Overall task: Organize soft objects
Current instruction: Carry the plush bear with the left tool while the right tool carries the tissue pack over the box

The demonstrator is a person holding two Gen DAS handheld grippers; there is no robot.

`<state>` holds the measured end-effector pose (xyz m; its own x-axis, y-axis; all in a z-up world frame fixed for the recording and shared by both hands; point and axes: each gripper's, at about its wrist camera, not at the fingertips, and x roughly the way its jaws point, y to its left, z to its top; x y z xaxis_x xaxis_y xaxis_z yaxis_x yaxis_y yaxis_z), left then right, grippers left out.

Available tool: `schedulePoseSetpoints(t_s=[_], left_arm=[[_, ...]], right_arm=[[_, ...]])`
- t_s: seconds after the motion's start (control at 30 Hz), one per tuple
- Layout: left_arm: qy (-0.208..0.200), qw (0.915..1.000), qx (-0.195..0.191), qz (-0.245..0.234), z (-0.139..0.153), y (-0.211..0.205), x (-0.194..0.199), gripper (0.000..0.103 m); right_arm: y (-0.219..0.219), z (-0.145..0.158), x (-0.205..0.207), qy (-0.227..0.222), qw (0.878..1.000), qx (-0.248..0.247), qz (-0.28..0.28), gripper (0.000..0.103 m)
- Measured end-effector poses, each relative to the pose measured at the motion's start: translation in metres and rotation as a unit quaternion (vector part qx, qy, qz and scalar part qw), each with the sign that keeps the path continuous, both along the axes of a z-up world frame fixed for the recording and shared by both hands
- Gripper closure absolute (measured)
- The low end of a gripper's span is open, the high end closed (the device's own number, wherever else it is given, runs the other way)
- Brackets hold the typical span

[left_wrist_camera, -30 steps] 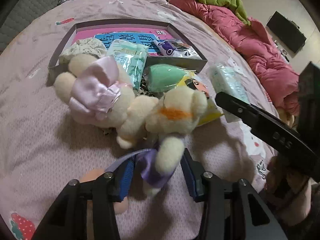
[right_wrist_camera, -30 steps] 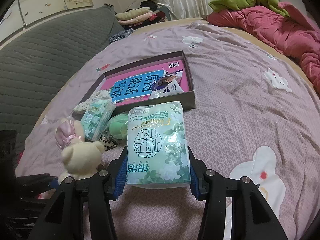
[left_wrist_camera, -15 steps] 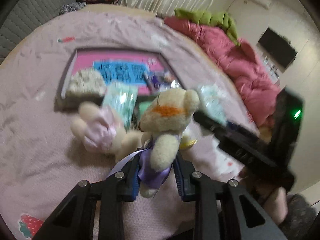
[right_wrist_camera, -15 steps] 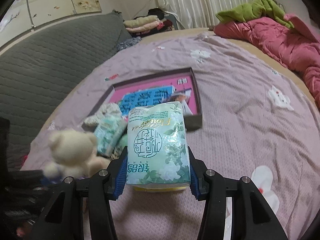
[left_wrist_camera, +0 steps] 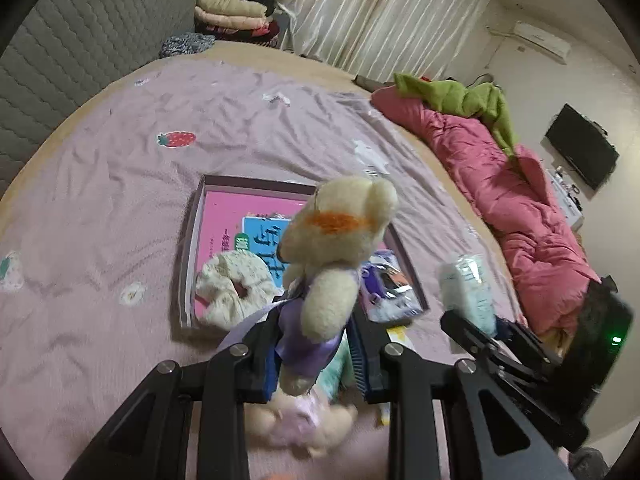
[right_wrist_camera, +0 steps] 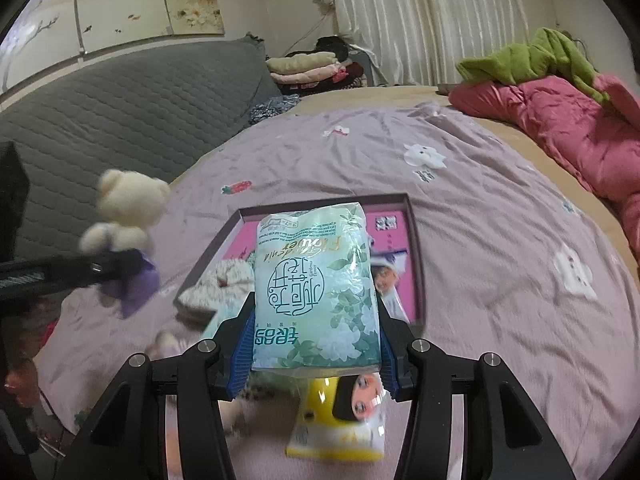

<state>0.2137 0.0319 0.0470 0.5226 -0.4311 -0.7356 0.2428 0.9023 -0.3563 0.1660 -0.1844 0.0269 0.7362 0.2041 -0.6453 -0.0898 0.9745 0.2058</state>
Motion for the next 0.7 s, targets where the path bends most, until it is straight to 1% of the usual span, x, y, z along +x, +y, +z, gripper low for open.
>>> schedulePoseSetpoints(t_s=[0.17, 0.3, 0.37, 0.43, 0.57, 0.7], left_arm=[[0.021, 0.9996, 0.018, 0.011, -0.026, -0.003, 0.034, 0.073], [0.053, 0.9976, 0.036, 0.027, -0.057, -0.002, 0.060, 0.073], [0.064, 0.9967, 0.036, 0.033, -0.067, 0.001, 0.069, 0.073], [0.069, 0.9963, 0.038, 0.036, -0.072, 0.001, 0.073, 0.073], [0.086, 0.9937, 0.062, 0.036, -0.087, -0.001, 0.080, 0.073], [0.095, 0.9921, 0.073, 0.038, -0.096, -0.001, 0.080, 0.073]], right_arm=[[0.008, -0.012, 0.035, 0.023, 1.000, -0.013, 0.008, 0.050], [0.012, -0.027, 0.058, 0.044, 0.999, -0.019, 0.008, 0.050], [0.014, -0.036, 0.070, 0.056, 0.998, -0.023, 0.010, 0.050], [0.015, -0.043, 0.077, 0.066, 0.997, -0.029, 0.010, 0.050], [0.016, -0.058, 0.087, 0.084, 0.996, -0.040, 0.007, 0.050], [0.011, -0.063, 0.089, 0.085, 0.995, -0.050, -0.001, 0.050]])
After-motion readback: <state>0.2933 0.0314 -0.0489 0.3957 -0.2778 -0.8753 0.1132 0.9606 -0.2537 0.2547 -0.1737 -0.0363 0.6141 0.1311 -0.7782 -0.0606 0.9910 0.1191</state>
